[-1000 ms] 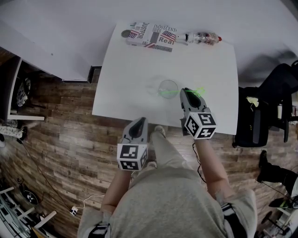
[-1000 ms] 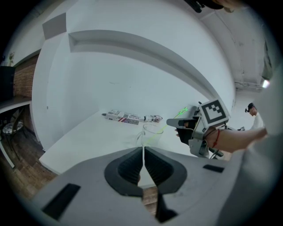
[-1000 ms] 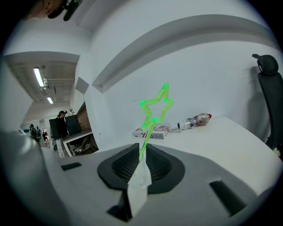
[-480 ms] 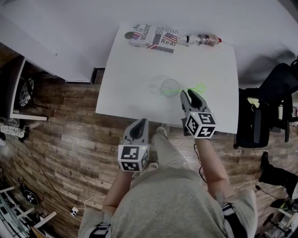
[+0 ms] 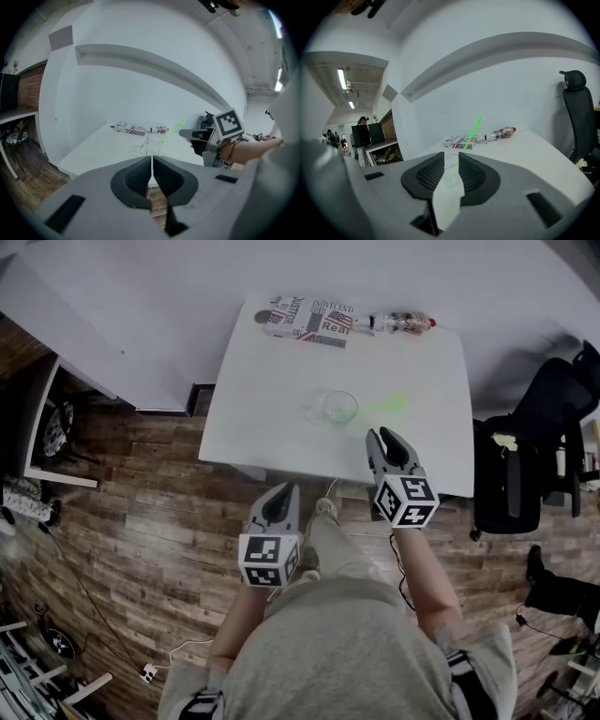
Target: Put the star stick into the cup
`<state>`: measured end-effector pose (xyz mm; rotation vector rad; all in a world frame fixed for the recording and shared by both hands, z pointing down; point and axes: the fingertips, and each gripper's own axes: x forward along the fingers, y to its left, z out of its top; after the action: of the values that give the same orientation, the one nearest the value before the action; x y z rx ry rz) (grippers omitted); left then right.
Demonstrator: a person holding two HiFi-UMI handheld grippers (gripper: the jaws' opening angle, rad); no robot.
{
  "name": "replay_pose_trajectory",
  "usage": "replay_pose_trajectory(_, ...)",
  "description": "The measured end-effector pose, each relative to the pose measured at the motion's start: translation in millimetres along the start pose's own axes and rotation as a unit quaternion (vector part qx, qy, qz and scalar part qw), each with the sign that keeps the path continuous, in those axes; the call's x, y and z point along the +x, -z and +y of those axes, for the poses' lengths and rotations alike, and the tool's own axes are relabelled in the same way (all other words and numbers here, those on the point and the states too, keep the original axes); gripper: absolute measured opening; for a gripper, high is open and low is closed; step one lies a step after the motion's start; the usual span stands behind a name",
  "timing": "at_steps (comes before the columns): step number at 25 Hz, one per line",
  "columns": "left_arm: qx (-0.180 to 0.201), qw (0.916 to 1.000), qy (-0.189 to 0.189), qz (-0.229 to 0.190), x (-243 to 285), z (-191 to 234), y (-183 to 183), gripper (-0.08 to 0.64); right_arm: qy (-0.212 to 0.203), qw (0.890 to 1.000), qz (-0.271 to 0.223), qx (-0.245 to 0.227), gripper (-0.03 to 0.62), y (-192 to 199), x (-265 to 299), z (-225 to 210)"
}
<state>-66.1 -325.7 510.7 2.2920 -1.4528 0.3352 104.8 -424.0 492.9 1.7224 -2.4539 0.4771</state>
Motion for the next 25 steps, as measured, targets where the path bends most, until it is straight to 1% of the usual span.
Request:
replay_pose_trajectory(7, 0.004, 0.9997, 0.002, -0.023, -40.4, -15.7, -0.3, 0.014, -0.008, 1.000, -0.024, -0.008, 0.049, -10.4, -54.2, 29.2)
replay_pose_trajectory(16, 0.010, 0.9988, -0.004, -0.048, -88.5, -30.5, 2.9, 0.014, -0.014, 0.998, -0.061, -0.016, -0.002, -25.3, -121.4, 63.3)
replay_pose_trajectory(20, 0.014, 0.9983, -0.003, -0.057, -107.8, -36.7, 4.1, 0.014, -0.019, 0.997, -0.071, -0.015, -0.005, -27.8, -147.1, 79.5)
replay_pose_trajectory(25, 0.019, 0.9978, 0.000, -0.063, -130.9, -43.1, 9.2, 0.014, -0.035, 0.996, -0.082, -0.008, -0.005, -27.8, -179.7, 104.4)
